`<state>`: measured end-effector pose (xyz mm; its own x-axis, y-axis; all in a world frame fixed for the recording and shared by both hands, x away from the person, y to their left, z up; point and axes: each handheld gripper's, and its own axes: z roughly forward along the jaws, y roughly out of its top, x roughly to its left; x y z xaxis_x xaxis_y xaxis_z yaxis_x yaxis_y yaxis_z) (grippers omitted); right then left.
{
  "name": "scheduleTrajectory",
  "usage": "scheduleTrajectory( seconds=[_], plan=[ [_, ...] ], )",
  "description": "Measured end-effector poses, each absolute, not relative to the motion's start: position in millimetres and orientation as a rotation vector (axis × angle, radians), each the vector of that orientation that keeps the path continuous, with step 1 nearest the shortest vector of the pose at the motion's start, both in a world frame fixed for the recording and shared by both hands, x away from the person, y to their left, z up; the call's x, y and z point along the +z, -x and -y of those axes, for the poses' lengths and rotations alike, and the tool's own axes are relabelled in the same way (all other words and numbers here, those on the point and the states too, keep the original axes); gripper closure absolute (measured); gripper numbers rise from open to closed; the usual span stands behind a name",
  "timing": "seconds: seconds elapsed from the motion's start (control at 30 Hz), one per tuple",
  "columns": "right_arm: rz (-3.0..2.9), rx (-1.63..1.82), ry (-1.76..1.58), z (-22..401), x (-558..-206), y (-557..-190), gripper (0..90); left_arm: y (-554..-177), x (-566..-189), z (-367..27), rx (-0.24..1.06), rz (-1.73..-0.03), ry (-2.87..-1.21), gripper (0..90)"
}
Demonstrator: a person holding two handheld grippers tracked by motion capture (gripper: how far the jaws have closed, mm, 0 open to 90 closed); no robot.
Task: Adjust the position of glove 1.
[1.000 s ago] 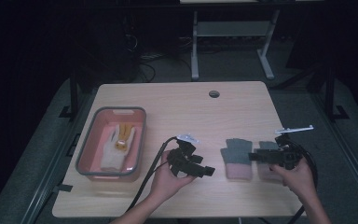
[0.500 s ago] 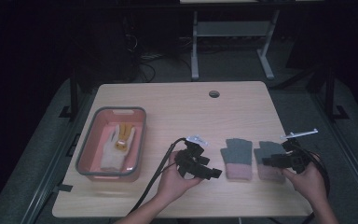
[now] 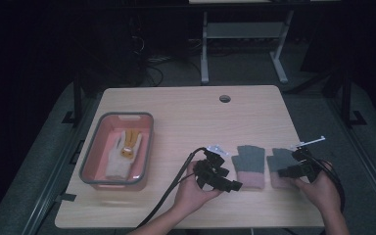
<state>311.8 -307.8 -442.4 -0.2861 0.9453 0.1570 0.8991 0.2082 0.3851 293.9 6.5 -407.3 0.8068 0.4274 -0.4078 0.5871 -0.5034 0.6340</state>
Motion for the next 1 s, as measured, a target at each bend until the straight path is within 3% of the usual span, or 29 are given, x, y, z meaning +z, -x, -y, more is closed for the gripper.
scheduleTrajectory(
  seconds=[0.3,0.63,1.0],
  plan=[
    [-2.316,0.577,-1.838,300.8,-442.4,-313.2,59.4,-292.1,-407.4,-6.9,-0.233,-0.759,-2.162,30.6],
    [-2.272,0.665,-1.905,304.7,-443.5,-309.4,78.7,-289.6,-411.3,-1.5,-0.251,-0.752,-2.160,30.6],
    [-2.239,0.734,-1.947,308.9,-440.1,-306.1,82.2,-291.5,-410.3,-4.1,-0.235,-0.763,-2.151,30.9]
  ],
)
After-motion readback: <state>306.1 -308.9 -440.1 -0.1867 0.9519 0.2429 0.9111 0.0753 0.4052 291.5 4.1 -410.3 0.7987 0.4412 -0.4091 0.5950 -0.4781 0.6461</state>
